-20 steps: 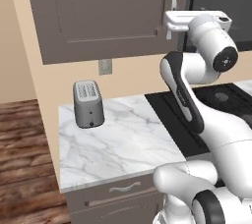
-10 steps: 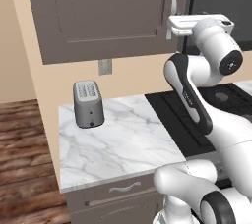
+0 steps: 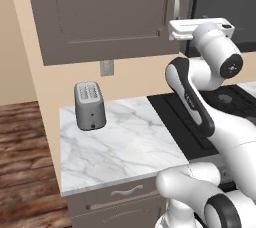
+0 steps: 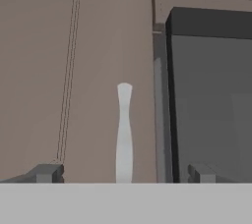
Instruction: Move the mustard and condiment bottle from the cabinet to the dining counter.
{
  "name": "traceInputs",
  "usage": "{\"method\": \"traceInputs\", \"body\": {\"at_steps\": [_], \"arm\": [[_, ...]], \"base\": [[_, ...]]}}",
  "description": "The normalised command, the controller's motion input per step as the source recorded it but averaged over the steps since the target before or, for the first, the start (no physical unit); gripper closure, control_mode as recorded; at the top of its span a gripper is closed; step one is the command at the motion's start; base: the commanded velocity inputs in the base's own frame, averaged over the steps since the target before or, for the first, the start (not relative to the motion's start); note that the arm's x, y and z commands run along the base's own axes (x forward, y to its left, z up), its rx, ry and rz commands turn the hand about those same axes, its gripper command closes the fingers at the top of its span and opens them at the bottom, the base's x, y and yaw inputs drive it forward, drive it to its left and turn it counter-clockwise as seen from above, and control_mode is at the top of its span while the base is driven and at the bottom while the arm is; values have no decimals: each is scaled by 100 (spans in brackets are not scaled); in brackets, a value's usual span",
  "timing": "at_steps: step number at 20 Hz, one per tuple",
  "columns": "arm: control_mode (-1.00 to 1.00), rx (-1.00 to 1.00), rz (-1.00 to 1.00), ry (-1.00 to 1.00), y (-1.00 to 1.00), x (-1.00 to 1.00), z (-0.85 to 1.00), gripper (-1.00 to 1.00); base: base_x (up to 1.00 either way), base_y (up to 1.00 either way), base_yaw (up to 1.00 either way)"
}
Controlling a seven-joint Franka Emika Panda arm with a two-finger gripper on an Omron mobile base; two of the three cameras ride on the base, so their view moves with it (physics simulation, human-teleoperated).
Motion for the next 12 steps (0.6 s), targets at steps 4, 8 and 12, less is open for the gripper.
{"method": "traceInputs", "body": {"at_steps": [4,8,12], "arm": [[-100,0,0,1,2,18,-2,-100],[-100,0,0,2,2,25,0,-100],[-100,0,0,2,0,27,0,-100]], "base": [[0,0,0],[0,0,0],[0,0,0]]}}
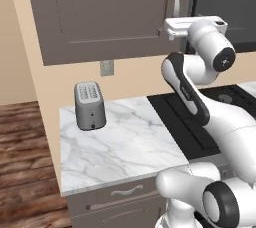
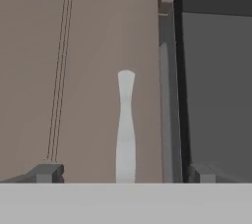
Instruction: Move the mustard and condiment bottle from the cabinet to the dining counter.
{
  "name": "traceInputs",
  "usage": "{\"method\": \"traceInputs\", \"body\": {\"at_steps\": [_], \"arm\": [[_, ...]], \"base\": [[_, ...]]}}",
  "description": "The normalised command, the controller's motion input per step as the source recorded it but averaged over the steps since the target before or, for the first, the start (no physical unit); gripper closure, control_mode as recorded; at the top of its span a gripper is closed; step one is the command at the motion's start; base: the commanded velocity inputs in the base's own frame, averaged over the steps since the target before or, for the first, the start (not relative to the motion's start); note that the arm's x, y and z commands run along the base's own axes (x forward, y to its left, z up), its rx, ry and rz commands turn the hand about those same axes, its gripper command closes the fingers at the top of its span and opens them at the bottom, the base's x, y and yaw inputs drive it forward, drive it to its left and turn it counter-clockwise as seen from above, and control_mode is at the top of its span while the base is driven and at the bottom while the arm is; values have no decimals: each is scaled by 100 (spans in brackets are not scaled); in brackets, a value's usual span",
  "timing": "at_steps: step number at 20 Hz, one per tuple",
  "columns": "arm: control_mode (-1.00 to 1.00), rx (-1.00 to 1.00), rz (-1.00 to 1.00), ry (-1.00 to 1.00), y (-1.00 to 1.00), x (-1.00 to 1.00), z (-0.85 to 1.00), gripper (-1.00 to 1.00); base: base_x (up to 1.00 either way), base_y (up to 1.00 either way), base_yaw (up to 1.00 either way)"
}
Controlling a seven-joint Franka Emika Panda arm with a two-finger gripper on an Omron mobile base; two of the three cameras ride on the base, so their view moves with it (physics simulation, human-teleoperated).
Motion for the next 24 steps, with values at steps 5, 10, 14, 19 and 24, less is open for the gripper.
{"method": "traceInputs", "body": {"at_steps": [5,10,14,19,24], "arm": [[-100,0,0,1,0,28,0,-100],[-100,0,0,0,0,27,0,-100],[-100,0,0,0,0,27,0,-100],[-100,0,0,0,0,30,0,-100],[-100,0,1,0,0,35,0,-100]], "base": [[0,0,0],[0,0,0],[0,0,0],[0,0,0],[0,0,0]]}}
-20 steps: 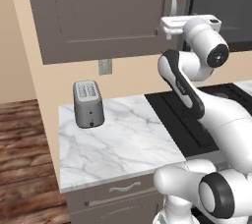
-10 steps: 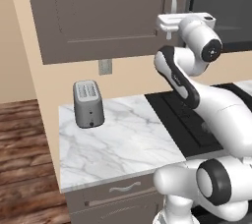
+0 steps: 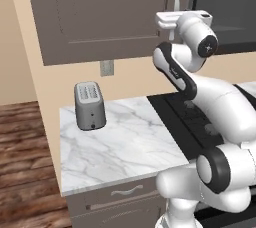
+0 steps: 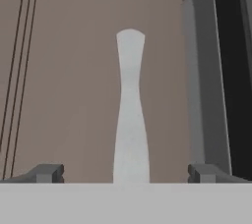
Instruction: Move the mustard and condiment bottle from the cabinet to the dining counter.
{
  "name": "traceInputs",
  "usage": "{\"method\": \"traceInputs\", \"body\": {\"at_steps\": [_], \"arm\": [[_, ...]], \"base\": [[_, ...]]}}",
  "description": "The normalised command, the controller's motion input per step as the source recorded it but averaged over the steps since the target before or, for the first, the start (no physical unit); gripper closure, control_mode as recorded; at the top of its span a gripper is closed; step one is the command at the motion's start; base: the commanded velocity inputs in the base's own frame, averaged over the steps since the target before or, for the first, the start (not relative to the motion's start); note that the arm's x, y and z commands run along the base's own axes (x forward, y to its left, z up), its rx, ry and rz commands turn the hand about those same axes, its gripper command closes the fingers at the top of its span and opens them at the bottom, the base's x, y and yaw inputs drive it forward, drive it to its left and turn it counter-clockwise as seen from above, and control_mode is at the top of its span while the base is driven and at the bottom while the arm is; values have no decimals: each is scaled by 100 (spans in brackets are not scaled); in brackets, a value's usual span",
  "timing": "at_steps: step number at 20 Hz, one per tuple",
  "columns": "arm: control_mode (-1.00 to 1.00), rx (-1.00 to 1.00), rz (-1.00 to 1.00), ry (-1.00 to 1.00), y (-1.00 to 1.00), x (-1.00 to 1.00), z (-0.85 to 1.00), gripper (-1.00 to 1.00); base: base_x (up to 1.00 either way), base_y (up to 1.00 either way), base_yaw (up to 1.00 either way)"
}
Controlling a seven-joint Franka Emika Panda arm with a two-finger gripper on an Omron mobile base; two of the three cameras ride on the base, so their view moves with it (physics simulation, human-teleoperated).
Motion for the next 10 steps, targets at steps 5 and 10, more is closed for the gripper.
{"method": "traceInputs", "body": {"at_steps": [5,10], "arm": [[-100,0,1,0,0,34,0,-100],[-100,0,2,1,1,32,-3,100]], "base": [[0,0,0],[0,0,0]]}}
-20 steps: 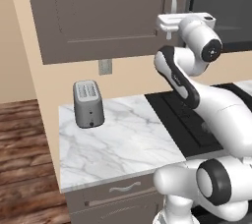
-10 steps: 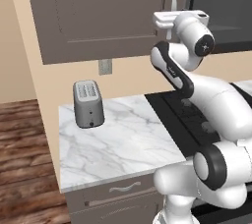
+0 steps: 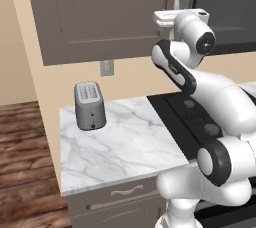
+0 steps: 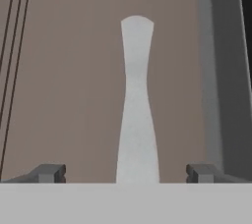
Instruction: Move the mustard and condiment bottle from the cabinet to the dining counter.
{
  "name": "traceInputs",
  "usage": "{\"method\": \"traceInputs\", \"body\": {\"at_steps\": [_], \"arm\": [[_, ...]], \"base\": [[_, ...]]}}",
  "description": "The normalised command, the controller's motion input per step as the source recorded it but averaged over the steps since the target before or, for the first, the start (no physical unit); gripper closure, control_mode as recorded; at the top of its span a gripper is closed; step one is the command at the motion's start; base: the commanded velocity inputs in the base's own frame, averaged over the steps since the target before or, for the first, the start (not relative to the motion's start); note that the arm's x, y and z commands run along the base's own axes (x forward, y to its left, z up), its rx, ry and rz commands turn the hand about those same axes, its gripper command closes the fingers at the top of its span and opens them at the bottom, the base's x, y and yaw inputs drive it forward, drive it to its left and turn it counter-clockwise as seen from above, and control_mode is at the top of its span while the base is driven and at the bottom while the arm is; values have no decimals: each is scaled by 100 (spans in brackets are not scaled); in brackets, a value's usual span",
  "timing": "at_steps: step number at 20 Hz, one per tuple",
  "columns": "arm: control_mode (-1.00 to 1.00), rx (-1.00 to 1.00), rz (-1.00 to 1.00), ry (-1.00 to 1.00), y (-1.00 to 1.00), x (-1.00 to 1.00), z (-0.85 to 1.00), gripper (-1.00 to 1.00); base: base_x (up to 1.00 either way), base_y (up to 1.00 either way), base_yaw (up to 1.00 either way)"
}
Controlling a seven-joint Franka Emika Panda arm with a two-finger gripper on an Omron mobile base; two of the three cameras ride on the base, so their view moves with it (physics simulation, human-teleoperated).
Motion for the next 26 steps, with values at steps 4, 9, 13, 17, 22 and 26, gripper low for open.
{"method": "traceInputs", "body": {"at_steps": [4,9,13,17,22,26], "arm": [[-100,0,2,3,6,35,-7,100],[-100,-4,0,4,0,1,-6,100],[-100,0,0,0,0,-23,-11,100],[-100,0,2,0,0,-53,-2,100],[-100,0,7,0,4,-83,0,100],[-100,0,11,0,18,-95,0,100]], "base": [[0,0,0],[0,0,0],[0,0,0],[0,0,0],[0,0,0],[0,0,0]]}}
